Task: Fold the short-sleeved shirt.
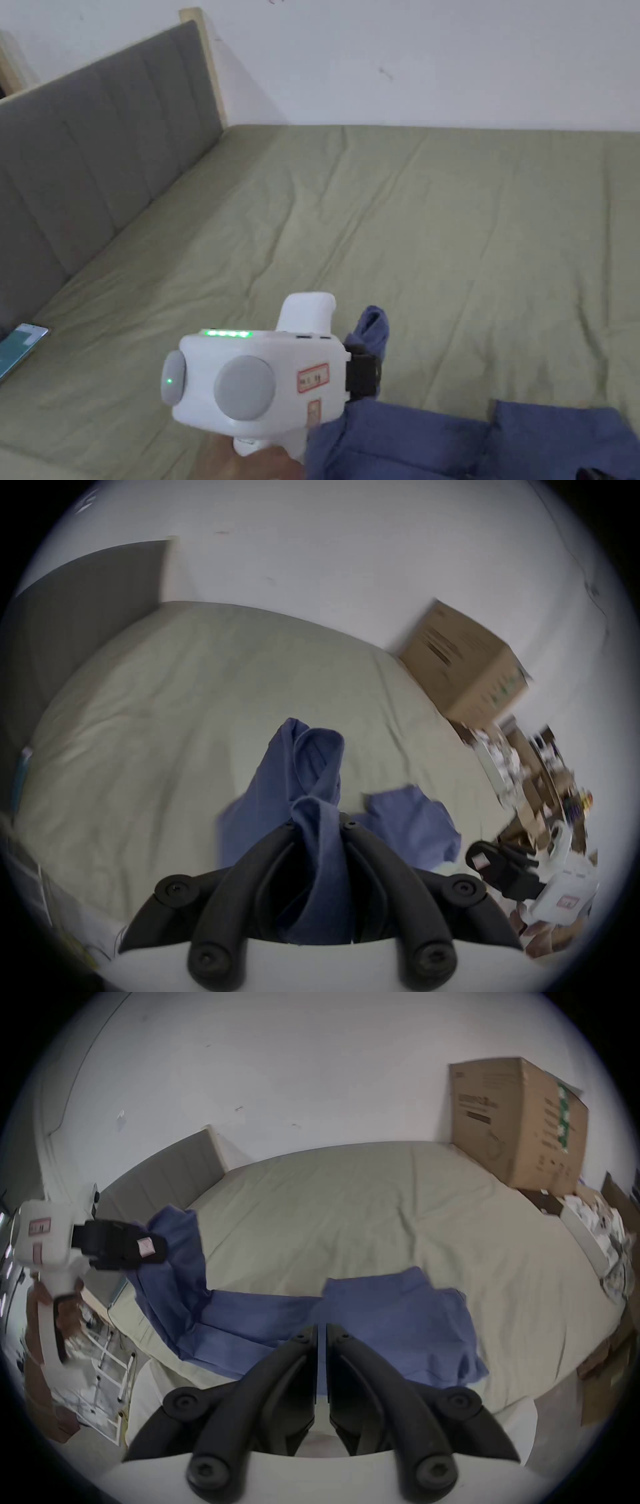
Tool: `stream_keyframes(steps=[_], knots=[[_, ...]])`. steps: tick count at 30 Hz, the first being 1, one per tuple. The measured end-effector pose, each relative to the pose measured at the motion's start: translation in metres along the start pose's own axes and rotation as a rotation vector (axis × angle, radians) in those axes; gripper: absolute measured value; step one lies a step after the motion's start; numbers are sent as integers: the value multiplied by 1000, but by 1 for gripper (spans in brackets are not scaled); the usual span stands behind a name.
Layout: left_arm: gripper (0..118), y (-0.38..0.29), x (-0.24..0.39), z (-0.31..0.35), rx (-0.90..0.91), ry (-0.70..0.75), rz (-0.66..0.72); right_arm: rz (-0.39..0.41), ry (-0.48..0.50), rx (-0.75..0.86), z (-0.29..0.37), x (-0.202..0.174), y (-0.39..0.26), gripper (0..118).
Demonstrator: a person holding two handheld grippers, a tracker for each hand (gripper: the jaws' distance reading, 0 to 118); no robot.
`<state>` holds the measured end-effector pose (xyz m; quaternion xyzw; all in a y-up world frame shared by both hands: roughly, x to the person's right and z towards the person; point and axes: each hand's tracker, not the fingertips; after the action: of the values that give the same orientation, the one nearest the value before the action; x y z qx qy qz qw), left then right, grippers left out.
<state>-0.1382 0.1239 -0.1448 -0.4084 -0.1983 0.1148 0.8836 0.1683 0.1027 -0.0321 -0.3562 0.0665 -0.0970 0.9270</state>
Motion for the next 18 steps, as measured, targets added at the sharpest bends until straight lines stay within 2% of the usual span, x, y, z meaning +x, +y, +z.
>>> stream_keyframes(steps=[3, 4, 6, 7, 8, 9, 10, 12, 16, 17, 18], knots=[[14, -25, 34, -57, -112, -98, -35, -45, -38, -25, 6, 16, -6, 6], [22, -32, 43, -72, -144, -119, -38, -46, -59, -19, 10, 20, -8, 6], [27, -49, 55, -106, -222, -184, -52, -53, -122, 5, 19, 30, -14, 6], [41, -54, 60, -113, -283, -170, -54, -64, -138, 7, 22, 36, -15, 6], [75, -59, 66, -118, -339, -173, -46, -90, -155, 6, 25, 42, -17, 6], [96, -61, 66, -119, -350, -194, -54, -118, -162, 9, 28, 47, -19, 6], [106, -61, 66, -113, -327, -189, -53, -142, -162, 10, 30, 52, -21, 6], [105, -56, 60, -100, -261, -209, -21, -179, -165, 9, 30, 61, -24, 6], [103, -37, 25, -71, -180, -196, 135, -174, -169, -3, 25, 64, -25, 6], [90, -31, 14, -64, -143, -199, 183, -165, -166, -7, 23, 62, -25, 6], [68, -29, 4, -59, -98, -181, 203, -158, -165, -10, 21, 60, -24, 6]])
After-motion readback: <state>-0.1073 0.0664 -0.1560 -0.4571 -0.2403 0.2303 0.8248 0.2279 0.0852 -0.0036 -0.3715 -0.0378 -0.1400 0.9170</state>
